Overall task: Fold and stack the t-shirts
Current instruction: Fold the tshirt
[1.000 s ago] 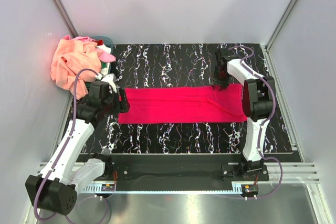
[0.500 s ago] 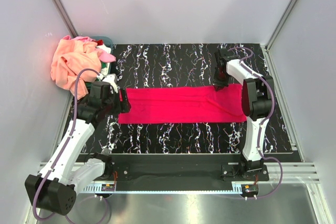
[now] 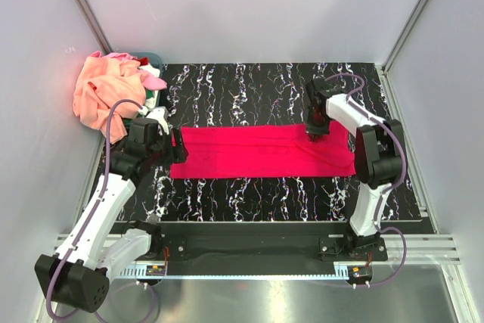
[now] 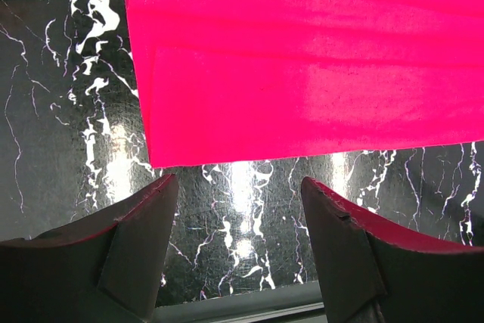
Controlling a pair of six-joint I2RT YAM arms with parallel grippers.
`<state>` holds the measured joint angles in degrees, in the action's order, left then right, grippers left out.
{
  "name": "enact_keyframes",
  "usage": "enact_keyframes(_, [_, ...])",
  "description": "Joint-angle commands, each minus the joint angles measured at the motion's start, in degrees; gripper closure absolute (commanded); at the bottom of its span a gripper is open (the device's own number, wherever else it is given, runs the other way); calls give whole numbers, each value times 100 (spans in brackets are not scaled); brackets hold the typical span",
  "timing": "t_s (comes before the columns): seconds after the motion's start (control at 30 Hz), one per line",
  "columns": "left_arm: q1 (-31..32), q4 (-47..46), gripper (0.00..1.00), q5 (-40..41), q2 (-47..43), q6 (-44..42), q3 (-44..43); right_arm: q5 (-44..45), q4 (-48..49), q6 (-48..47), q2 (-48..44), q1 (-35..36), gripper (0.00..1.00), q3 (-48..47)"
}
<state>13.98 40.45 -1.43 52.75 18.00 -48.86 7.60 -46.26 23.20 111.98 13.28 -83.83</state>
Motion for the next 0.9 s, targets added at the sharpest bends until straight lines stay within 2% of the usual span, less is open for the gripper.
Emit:
enact_keyframes(0.0, [26, -151, 29, 82, -107, -33, -44, 242, -94, 123, -738, 332, 100, 375])
enact_keyframes(0.3, [26, -134, 29, 125, -142, -33, -45, 252, -24, 492, -1389, 860, 100, 1315])
enact_keyframes(0.5, [35, -142, 29, 126, -142, -33, -53, 103, 82, 843, -1486, 1203, 100, 1791])
enact_keyframes(0.87, [26, -133, 28, 134, -142, -33, -53, 84, -67, 1187, -1513, 1713, 100, 1590])
